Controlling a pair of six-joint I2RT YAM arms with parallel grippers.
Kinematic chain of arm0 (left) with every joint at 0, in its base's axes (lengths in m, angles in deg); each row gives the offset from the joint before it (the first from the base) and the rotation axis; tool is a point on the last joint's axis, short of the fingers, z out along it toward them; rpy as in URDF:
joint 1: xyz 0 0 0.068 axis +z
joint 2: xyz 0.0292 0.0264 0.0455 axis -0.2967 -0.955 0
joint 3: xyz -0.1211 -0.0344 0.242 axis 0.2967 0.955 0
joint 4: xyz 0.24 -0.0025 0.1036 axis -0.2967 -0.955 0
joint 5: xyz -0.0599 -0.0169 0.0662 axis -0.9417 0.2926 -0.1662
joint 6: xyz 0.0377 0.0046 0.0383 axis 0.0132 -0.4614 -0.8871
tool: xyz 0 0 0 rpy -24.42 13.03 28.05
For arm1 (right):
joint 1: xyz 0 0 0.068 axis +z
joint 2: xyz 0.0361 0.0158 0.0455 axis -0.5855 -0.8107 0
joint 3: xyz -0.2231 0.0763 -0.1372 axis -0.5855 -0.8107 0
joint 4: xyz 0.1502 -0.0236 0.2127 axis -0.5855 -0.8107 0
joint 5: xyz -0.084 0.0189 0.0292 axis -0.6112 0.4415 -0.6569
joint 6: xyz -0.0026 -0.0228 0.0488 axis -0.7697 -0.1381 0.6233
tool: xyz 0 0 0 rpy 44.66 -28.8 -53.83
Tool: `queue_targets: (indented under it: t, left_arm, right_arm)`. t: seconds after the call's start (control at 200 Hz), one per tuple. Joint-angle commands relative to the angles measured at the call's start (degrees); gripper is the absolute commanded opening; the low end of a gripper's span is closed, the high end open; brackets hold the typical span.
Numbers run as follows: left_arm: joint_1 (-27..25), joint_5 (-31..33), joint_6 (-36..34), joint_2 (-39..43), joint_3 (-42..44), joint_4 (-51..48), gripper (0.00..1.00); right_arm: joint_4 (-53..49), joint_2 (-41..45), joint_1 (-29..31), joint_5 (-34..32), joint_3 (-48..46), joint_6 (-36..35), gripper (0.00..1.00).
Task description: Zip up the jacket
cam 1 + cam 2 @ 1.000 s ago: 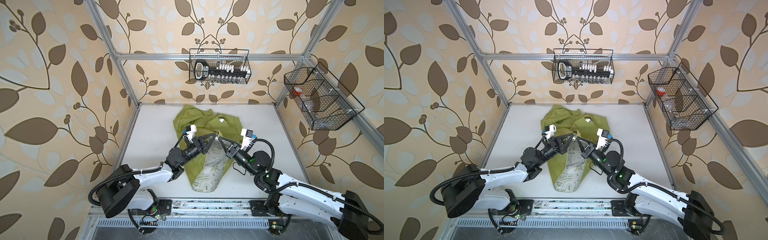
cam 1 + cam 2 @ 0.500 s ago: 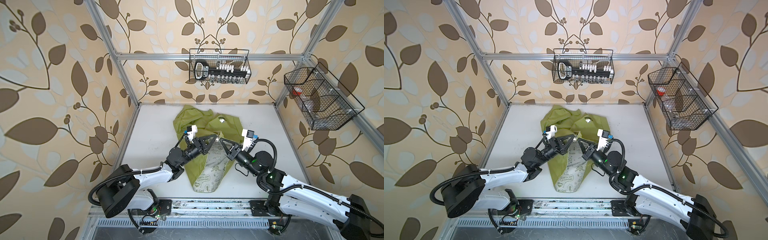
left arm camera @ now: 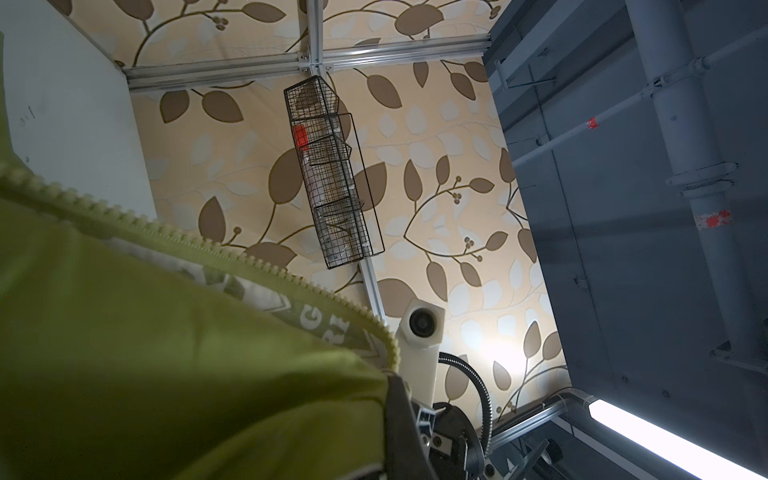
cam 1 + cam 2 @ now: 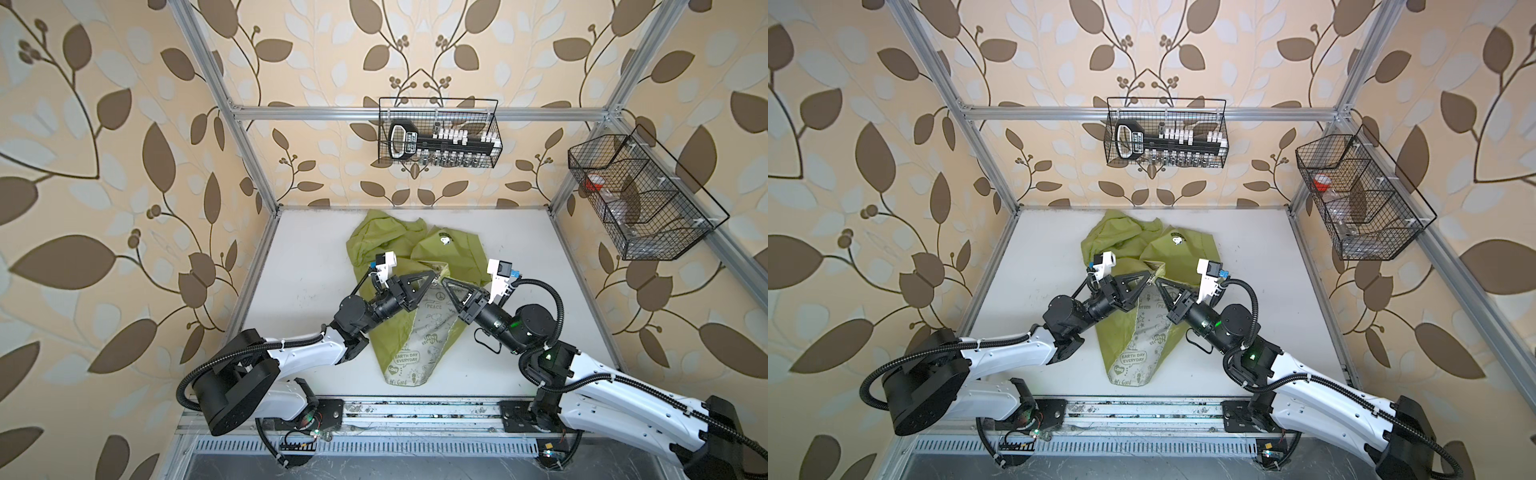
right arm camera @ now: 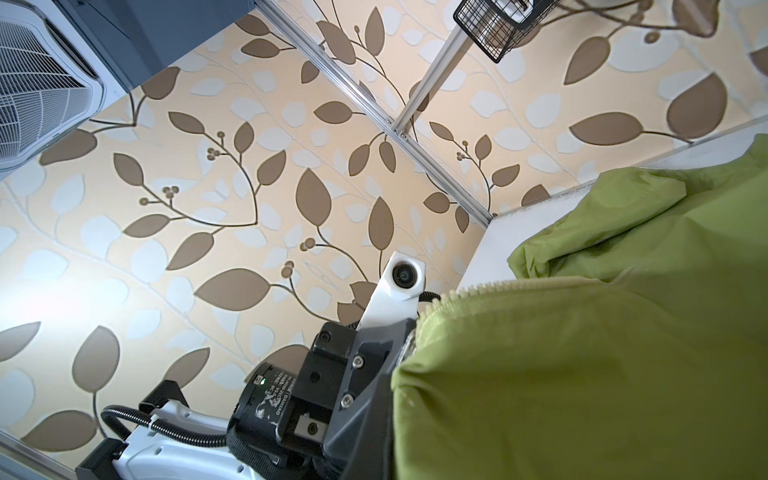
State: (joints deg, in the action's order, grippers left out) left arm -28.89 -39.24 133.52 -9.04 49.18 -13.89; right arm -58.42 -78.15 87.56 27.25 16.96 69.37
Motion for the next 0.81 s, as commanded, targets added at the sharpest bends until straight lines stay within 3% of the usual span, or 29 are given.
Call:
queue_targets:
  t: [0.0,0.805]
  left_arm:
    - [-0.1,-0.2,0.5,0.0,-0.3,3.4,0.00]
    - [-0.1,-0.3,1.2,-0.5,-1.4,5.6,0.00]
  right_arm:
    - [0.5,0.4,0.2,3.0,0.0,0.1,0.00]
    - [2.5,-1.4,-0.3,5.3,-4.6,3.4,0.00]
